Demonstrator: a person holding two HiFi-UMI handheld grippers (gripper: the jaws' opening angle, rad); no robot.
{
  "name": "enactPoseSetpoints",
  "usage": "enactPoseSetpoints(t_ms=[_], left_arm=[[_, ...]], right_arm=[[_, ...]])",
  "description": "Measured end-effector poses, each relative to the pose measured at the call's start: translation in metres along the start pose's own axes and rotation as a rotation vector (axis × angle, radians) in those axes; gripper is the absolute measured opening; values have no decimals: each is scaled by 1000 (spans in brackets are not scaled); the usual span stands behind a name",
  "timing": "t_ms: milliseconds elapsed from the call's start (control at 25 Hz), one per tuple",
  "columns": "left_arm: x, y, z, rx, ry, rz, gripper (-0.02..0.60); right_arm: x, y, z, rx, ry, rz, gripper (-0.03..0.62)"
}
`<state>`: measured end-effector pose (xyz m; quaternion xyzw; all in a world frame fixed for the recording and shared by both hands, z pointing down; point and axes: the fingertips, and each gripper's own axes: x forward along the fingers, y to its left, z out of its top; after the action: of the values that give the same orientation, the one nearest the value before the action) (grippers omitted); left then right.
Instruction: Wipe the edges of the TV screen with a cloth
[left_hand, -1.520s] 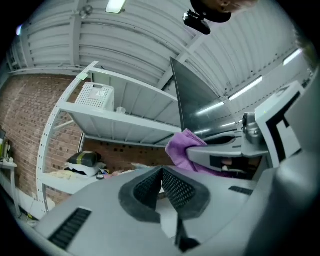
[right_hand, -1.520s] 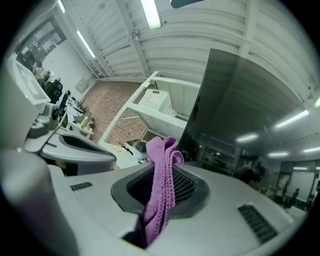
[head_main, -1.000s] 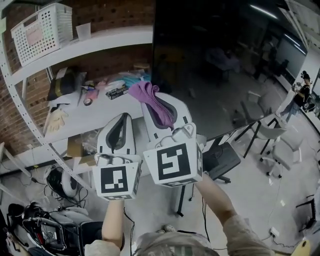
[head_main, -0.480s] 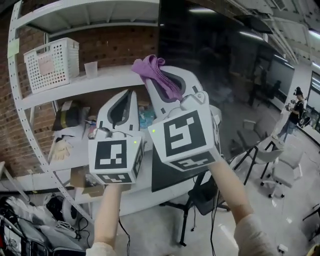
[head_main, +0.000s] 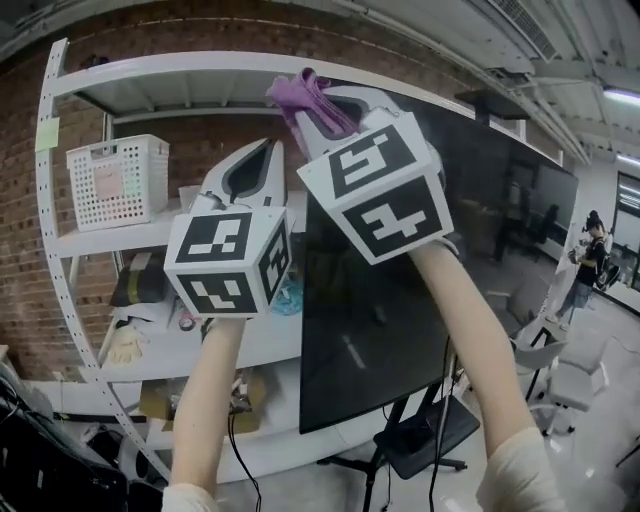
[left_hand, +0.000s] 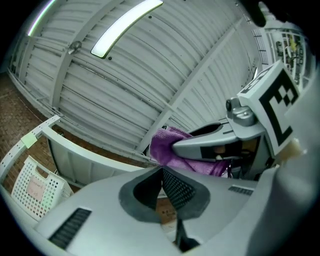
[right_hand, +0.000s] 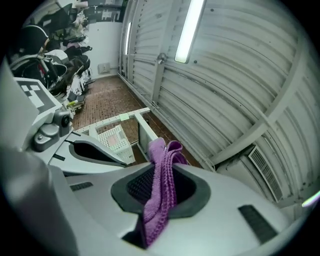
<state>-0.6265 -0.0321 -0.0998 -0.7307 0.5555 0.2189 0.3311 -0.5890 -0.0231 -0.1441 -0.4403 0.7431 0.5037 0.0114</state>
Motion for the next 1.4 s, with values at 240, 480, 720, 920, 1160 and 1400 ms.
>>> enactPoseSetpoints(t_ms=[240,480,720,920,1160,1400], left_arm=[[15,2,20,1,-24,10,15],[19,-1,22,24,-21,11,15],[24,-6,17,35,-9,8,15],[27,-11,18,25,-13,0,15],[28,-17,24,3,-37,-5,15],[22,-22,32,-9,-63,-10,15]], right_arm=[[14,-33,27,-49,-34,-25,63],[19,-58,37,-68,-51,-61,61],[15,-82,33,-157,-42,-139,61],[12,-81,25,-265,-41,-102,61],[6,-60,25,-311,-76,28,61],[4,-44,18,-479,-30,96,61]])
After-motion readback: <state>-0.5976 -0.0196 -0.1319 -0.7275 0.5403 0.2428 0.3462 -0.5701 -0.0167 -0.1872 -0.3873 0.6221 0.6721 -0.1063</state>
